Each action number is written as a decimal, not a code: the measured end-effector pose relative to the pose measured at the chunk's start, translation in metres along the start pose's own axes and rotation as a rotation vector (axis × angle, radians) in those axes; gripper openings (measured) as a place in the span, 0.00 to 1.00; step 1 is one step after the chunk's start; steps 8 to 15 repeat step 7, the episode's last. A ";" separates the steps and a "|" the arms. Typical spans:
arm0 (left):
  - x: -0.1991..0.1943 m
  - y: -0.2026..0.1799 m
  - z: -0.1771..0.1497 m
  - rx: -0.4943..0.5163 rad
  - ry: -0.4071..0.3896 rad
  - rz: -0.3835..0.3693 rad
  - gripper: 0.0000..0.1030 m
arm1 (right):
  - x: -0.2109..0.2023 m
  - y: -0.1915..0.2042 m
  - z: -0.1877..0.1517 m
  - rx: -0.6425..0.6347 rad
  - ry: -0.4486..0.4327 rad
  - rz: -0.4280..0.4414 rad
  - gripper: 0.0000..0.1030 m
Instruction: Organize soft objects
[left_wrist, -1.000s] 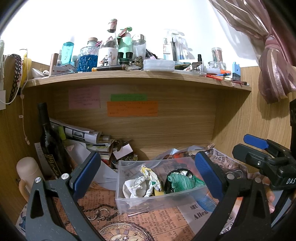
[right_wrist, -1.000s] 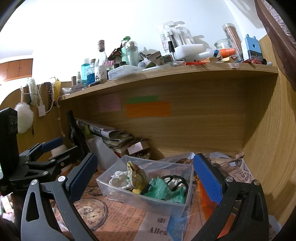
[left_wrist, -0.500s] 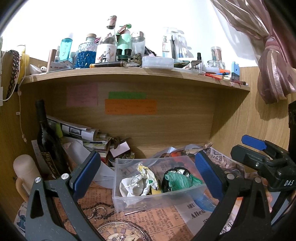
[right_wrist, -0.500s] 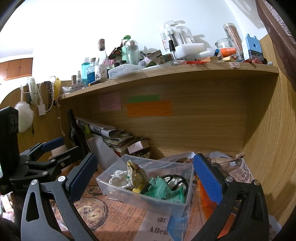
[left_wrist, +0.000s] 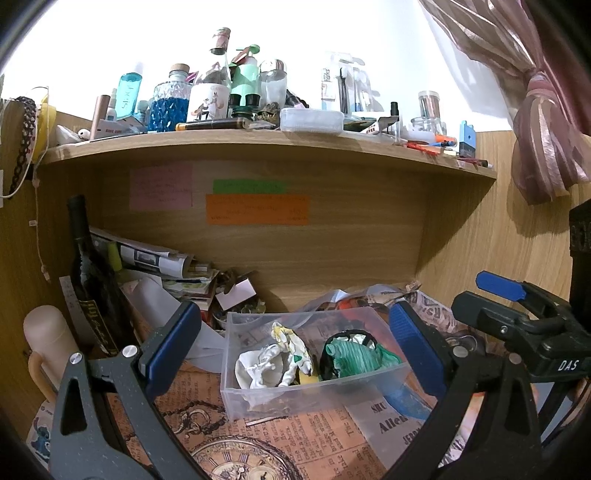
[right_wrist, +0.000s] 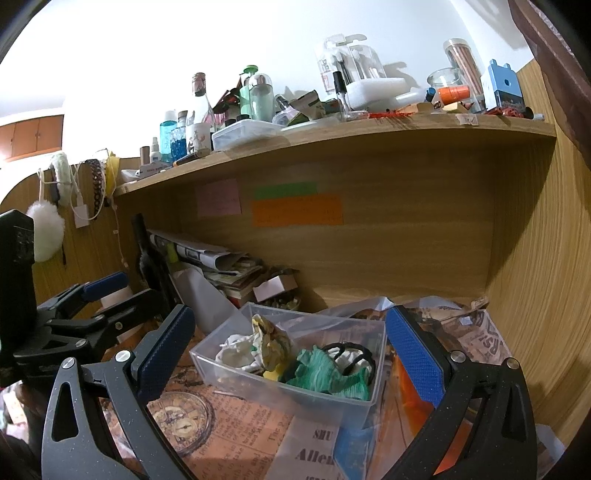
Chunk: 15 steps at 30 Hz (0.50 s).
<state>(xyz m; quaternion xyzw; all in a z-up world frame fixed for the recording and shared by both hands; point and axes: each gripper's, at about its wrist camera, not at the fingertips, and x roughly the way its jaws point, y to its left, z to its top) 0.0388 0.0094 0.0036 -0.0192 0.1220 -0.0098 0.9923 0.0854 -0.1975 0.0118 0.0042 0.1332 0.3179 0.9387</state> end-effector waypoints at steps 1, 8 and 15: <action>0.000 0.000 0.000 0.001 0.001 -0.002 1.00 | 0.000 0.000 0.000 0.000 0.002 0.000 1.00; 0.002 0.001 -0.001 -0.003 0.004 0.003 1.00 | 0.002 0.000 0.000 0.000 0.005 0.002 1.00; 0.002 0.001 -0.001 -0.003 0.004 0.003 1.00 | 0.002 0.000 0.000 0.000 0.005 0.002 1.00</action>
